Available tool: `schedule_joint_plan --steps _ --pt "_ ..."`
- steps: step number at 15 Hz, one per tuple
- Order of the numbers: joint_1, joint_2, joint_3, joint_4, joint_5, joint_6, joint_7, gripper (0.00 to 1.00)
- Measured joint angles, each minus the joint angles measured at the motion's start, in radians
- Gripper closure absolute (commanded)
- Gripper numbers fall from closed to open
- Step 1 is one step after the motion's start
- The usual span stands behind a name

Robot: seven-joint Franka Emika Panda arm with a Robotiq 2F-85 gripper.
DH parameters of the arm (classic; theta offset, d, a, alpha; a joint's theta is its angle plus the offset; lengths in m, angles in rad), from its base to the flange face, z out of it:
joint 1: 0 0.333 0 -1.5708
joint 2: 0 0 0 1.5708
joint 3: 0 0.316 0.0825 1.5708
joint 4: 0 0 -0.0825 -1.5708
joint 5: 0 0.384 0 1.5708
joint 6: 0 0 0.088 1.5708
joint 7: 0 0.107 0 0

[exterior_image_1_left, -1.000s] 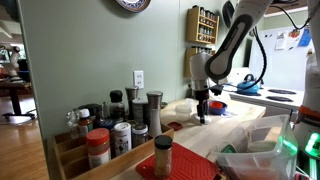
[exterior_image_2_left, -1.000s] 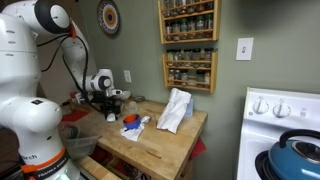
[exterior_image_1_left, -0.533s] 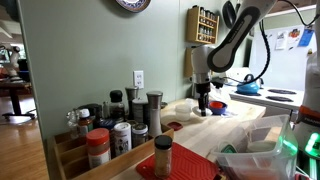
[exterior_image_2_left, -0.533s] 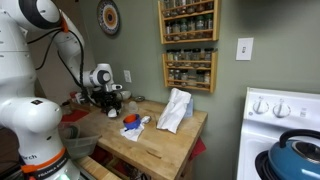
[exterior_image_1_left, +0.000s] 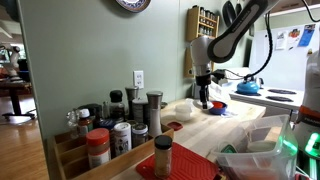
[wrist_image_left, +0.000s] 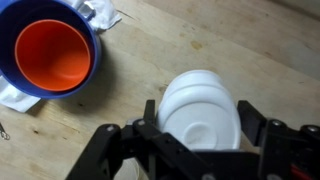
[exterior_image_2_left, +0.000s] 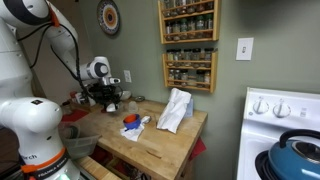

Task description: Put the lid on the lunch box

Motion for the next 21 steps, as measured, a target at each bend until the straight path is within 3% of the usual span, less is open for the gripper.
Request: schedule_joint_plan --steps 21 --pt "0.002 0.250 0.025 0.326 0.000 -0.080 -0.236 0.44"
